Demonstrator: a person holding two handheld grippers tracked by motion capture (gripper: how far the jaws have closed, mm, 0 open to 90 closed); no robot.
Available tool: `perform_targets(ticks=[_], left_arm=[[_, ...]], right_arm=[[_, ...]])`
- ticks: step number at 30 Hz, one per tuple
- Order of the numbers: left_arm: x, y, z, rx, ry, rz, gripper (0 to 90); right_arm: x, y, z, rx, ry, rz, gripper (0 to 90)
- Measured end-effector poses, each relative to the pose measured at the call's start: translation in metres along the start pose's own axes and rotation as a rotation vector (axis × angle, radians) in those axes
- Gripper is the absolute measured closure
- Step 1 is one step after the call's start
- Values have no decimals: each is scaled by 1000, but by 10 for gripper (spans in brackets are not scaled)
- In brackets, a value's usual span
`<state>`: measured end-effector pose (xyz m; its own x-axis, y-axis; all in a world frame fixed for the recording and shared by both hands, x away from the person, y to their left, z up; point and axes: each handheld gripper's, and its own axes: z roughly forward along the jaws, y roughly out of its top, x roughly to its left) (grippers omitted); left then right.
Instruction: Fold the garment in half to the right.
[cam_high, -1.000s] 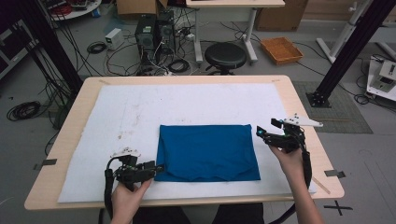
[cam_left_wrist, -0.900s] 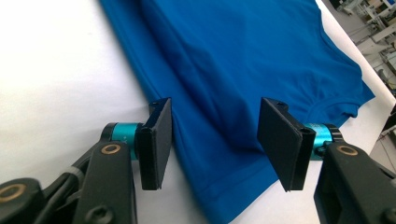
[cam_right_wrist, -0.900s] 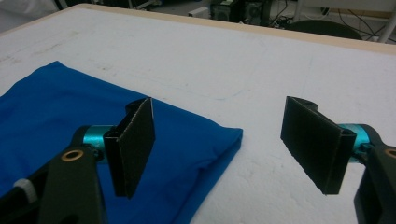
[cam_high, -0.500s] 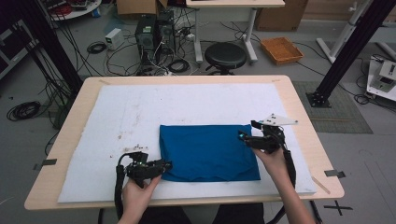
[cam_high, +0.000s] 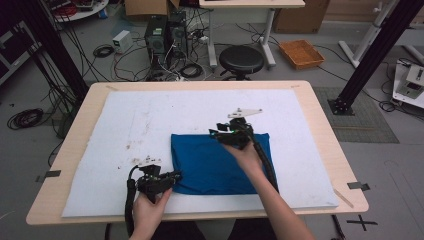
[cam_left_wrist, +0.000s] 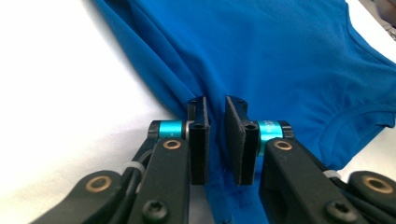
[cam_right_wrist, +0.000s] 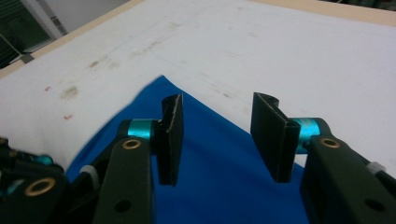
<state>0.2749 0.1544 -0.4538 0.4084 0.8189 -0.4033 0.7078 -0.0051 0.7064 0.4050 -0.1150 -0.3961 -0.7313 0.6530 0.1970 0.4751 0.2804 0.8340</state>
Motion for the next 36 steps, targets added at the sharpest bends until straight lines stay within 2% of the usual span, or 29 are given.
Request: perform_targets(ticks=[5, 9, 13, 18, 22, 24, 26, 28, 31, 36], left_arm=[[-2, -1, 0, -8, 15, 23, 817], [-2, -1, 0, -7, 20, 20, 822], [-2, -2, 0, -12, 19, 13, 822], [-2, -2, 0, -12, 15, 8, 821], [-1, -2, 0, -8, 9, 15, 820], [0, -2, 0, -8, 6, 14, 820], [0, -2, 0, -8, 6, 14, 820], [0, -2, 0, -10, 7, 15, 820], [-1, -2, 0, -12, 4, 18, 823], [-3, 0, -3, -23, -18, 18, 834]], right_arm=[[19, 16, 45, 65, 12, -30, 592], [33, 23, 79, 135, 10, -48, 617], [46, 29, 108, 184, -5, -85, 632], [58, 33, 136, 249, -56, -130, 662], [63, 37, 149, 256, -71, -143, 704], [64, 36, 156, 299, -101, -148, 716], [62, 34, 160, 319, -105, -142, 769], [61, 35, 160, 317, -102, -140, 865], [61, 37, 156, 298, -101, -143, 877], [60, 45, 143, 249, -62, -136, 877]])
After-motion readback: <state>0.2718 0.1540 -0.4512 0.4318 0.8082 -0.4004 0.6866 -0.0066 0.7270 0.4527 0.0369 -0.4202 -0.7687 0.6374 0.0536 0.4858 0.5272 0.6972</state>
